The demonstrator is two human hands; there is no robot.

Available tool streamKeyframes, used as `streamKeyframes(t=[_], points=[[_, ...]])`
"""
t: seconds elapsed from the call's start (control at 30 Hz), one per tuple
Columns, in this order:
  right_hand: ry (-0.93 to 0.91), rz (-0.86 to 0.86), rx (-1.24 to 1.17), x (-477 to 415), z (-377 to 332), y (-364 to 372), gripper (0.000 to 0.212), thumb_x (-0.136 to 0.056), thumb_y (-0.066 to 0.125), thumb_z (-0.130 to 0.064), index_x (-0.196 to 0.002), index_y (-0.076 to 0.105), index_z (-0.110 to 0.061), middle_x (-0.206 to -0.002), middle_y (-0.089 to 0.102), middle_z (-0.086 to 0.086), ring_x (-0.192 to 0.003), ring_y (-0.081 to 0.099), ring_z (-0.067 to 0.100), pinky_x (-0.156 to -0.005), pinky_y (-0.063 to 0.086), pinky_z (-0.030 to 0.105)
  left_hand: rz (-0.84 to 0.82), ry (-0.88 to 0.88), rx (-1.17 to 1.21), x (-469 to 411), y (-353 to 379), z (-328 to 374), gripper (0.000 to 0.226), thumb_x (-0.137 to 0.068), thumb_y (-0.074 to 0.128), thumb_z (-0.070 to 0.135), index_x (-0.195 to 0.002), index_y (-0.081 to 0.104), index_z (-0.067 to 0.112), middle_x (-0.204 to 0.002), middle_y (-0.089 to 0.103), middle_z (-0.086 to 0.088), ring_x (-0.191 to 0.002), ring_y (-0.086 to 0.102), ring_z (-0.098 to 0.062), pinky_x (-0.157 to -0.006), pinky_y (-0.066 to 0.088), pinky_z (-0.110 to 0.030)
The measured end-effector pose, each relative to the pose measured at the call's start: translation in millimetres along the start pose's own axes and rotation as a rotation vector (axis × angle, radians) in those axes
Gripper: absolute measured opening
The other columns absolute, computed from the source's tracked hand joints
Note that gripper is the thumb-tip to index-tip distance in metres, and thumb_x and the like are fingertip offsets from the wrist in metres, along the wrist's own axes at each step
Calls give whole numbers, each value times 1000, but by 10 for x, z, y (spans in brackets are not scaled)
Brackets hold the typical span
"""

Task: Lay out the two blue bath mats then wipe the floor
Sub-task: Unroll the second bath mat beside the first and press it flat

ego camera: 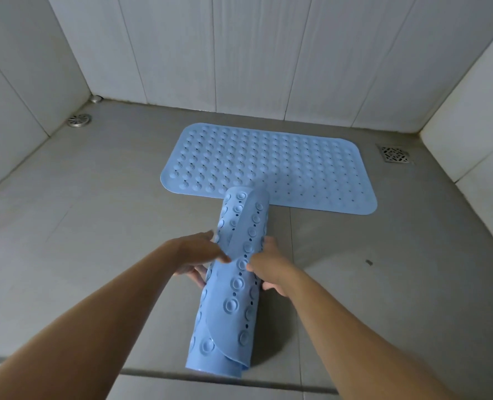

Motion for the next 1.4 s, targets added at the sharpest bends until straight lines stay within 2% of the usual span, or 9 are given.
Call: streamKeyframes(t=[0.1, 0.3, 0.5, 0.63, 0.8, 0.93, 1.07, 1.23, 1.4], points=[[-120, 124, 24, 34, -112, -54, 54, -89, 44, -12, -140, 35, -27, -125, 58, 1, -103, 59, 21, -77, 53, 35, 133, 142, -60, 4, -9, 183, 82, -86, 55, 18, -153, 19, 48, -140, 54, -3, -109, 59, -30, -84, 56, -45], [-149, 239, 107, 53, -15, -222, 68, -96, 47, -33, -156, 16, -21, -146, 43, 7, -118, 57, 28, -90, 52, 41, 443, 245, -425, -125, 56, 211, 69, -100, 45, 40, -159, 11, 25, -157, 28, -21, -145, 29, -34, -113, 30, -37], [-186, 321, 654, 81, 221, -331, 103, -92, 63, -21, -157, -17, -24, -164, -12, 19, -149, 17, 42, -116, 29, 56, 504, 355, -478, -134, 220, 274, 71, -99, 39, 19, -159, 2, 30, -153, 20, -29, -130, 43, -45, -103, 41, -46], [-183, 333, 1109, 27, 392, -255, 74, -101, 44, -38, -159, 3, -19, -165, -22, 14, -149, -21, 43, -114, -3, 71, 501, 329, -540, -138, 312, 252, 64, -102, 40, 41, -158, 10, 30, -162, 7, -17, -143, 24, -45, -115, 29, -49], [-107, 132, 972, -165, 800, -83, 88, -98, 34, -66, -159, -13, -23, -163, -26, 15, -150, -22, 37, -119, -7, 62, 538, 329, -555, -232, 242, 152, 104, -81, 69, 57, -156, -2, 42, -158, 9, -14, -132, 39, -48, -107, 40, -50], [-134, 154, 1004, -177, 886, -162, 108, -85, 37, -83, -157, -19, -26, -162, -29, 14, -150, -23, 38, -122, -5, 59, 535, 347, -553, -267, 186, 146, 104, -81, 67, 59, -156, -2, 41, -156, 12, -15, -133, 39, -46, -108, 40, -51], [-125, 158, 1007, -182, 917, -283, 110, -85, 39, -83, -157, -20, -25, -163, -28, 14, -150, -21, 39, -122, -1, 58, 561, 341, -652, -271, 168, 145, 92, -90, 55, 54, -158, -5, 34, -164, -10, -17, -150, 5, -41, -120, 20, -54], [-113, 176, 1037, -142, 1002, -498, 109, -84, 35, -85, -157, -21, -28, -163, -27, 13, -152, -18, 35, -123, 1, 54, 551, 393, -777, -214, 271, 240, 63, -100, 33, 32, -157, 7, 37, -165, -15, -13, -151, -7, -41, -121, 10, -57], [-51, 209, 1018, -102, 1019, -555, 96, -93, 34, -73, -157, -20, -24, -162, -27, 16, -151, -20, 35, -122, -4, 58, 542, 395, -834, -226, 301, 170, 81, -94, 43, 64, -157, -2, 40, -163, -23, -11, -151, -12, -37, -121, 7, -55]])
Point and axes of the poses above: each hand's wrist, its own x-axis away from the middle knuckle, its own y-axis out of the palm, z = x × y, the point moved 8 cm from there along -x, towards the middle knuckle
